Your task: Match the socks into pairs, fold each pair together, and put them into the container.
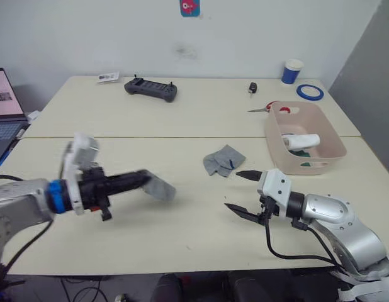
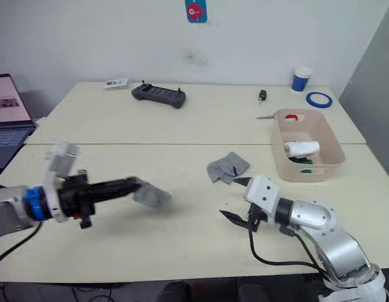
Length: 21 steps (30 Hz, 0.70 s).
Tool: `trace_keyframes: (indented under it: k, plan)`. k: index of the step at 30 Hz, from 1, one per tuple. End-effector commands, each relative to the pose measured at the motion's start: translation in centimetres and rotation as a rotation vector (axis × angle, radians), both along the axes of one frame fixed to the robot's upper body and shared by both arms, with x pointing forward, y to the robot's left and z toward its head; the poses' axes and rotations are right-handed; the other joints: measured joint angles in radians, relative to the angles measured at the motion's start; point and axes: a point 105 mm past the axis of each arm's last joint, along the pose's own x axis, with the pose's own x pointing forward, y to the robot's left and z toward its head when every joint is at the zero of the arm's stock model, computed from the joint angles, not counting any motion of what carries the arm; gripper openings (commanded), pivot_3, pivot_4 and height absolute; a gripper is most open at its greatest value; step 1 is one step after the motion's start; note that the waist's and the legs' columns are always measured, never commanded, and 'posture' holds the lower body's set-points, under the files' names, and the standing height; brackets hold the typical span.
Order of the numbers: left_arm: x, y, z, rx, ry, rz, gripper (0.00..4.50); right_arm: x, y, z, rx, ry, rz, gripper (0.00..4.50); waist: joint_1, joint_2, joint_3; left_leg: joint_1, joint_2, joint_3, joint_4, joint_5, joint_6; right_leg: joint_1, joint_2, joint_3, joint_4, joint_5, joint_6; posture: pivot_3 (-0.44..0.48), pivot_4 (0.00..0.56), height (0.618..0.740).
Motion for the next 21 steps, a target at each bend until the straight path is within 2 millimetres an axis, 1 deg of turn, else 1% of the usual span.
trace_keyframes:
  k: [1, 3, 6, 8, 10, 11, 15, 18, 21]
  plan:
    - [-0.3, -3.7, -2.8, 0.022, 0.068, -0.132, 0.02, -0.8, -1.5, 1.3, -0.027, -0.008, -0.015, 4.50, 0.000, 0.000, 0.000, 0.000, 0.000, 0.000, 0.000, 0.000, 0.000, 0.000, 0.000, 0.000, 0.000, 0.000, 0.000, 0.000, 0.150, 0.740]
    - [0.0, -5.3, -4.6, 0.057, 0.078, -0.190, 0.02, -1.4, -2.4, 1.0, -0.058, 0.024, -0.032, 4.50, 0.001, 0.000, 0.000, 0.000, 0.000, -0.001, 0.000, 0.000, 0.000, 0.000, 0.001, 0.000, 0.000, 0.000, 0.000, 0.000, 0.150, 0.740]
    - [1.0, -8.1, -6.5, 0.033, 0.100, -0.242, 0.02, -2.3, -3.4, 0.3, -0.104, 0.064, -0.056, 4.50, 0.002, 0.000, 0.000, 0.000, 0.001, -0.002, 0.000, 0.000, 0.000, 0.000, 0.003, 0.000, 0.000, 0.000, 0.000, 0.000, 0.150, 0.740]
    - [1.9, -10.0, -8.1, 0.048, 0.106, -0.261, 0.02, -2.7, -3.9, -0.1, -0.114, 0.077, -0.081, 4.50, 0.003, 0.000, 0.000, 0.000, 0.000, -0.002, 0.000, 0.000, 0.000, 0.000, 0.003, 0.000, 0.000, 0.000, 0.000, 0.000, 0.150, 0.740]
    - [2.6, -11.4, -8.5, 0.035, 0.102, -0.279, 0.02, -2.8, -4.0, -0.2, -0.111, 0.079, -0.095, 4.50, 0.000, 0.000, 0.000, 0.000, 0.000, -0.001, 0.001, 0.000, 0.000, 0.001, 0.003, 0.000, 0.000, 0.000, 0.000, 0.000, 0.150, 0.740]
    - [3.3, -11.9, -8.5, 0.029, 0.082, -0.265, 0.02, -2.8, -4.1, -0.2, -0.111, 0.077, -0.101, 4.50, -0.003, 0.000, 0.000, 0.000, 0.000, -0.001, 0.002, 0.000, 0.001, 0.001, 0.003, 0.001, 0.000, 0.001, 0.001, 0.000, 0.150, 0.740]
    - [5.2, -13.3, -8.4, 0.038, -0.003, -0.245, 0.02, -3.0, -4.2, -0.5, -0.109, 0.082, -0.118, 4.50, -0.001, 0.000, 0.000, 0.000, 0.000, -0.002, 0.003, 0.000, 0.001, 0.001, 0.003, 0.001, 0.001, 0.001, 0.001, 0.000, 0.150, 0.740]
    - [5.4, -13.8, -8.1, 0.041, -0.067, -0.266, 0.65, -3.2, -4.2, -0.6, -0.113, 0.082, -0.122, 4.50, -0.002, 0.000, 0.000, 0.000, 0.000, -0.002, 0.003, 0.000, 0.001, 0.001, 0.003, 0.001, 0.001, 0.001, 0.001, 0.000, 0.150, 0.740]
    - [5.4, -13.7, -7.5, 0.027, -0.099, -0.269, 1.52, -3.2, -4.3, -0.6, -0.114, 0.080, -0.129, 4.50, 0.000, 0.000, 0.000, -0.001, -0.001, -0.001, 0.003, 0.000, 0.001, 0.001, 0.003, 0.001, 0.001, 0.001, 0.001, 0.000, 0.150, 0.740]
